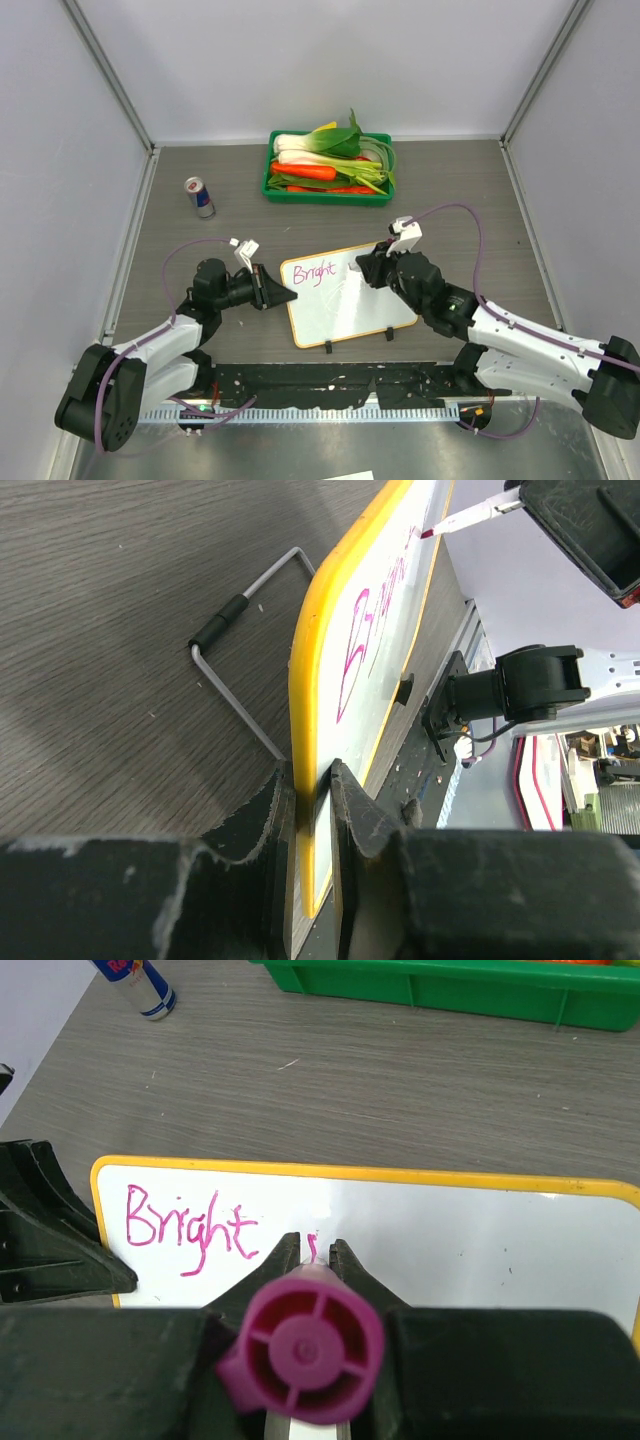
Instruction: Write a sentence on the whiteboard
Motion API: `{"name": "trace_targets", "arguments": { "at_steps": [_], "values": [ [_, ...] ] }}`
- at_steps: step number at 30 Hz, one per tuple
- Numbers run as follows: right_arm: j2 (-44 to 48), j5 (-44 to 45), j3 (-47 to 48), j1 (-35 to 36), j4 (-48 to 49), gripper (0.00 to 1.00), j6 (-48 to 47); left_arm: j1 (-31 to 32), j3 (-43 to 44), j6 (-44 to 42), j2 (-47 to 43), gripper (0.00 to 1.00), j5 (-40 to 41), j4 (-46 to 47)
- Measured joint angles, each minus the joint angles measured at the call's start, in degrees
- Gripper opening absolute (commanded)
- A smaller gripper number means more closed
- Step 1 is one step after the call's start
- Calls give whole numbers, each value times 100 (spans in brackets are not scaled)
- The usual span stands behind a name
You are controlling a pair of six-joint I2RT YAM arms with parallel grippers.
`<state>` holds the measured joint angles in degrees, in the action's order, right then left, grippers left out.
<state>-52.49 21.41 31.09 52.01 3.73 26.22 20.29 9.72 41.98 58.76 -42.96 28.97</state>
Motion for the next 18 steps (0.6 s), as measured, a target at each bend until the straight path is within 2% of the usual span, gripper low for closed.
{"name": "trace_targets", "arguments": {
  "at_steps": [18],
  "values": [
    [11, 107, -42, 11, 35, 1, 90, 0, 0, 4, 15, 0, -2, 17]
  ]
}}
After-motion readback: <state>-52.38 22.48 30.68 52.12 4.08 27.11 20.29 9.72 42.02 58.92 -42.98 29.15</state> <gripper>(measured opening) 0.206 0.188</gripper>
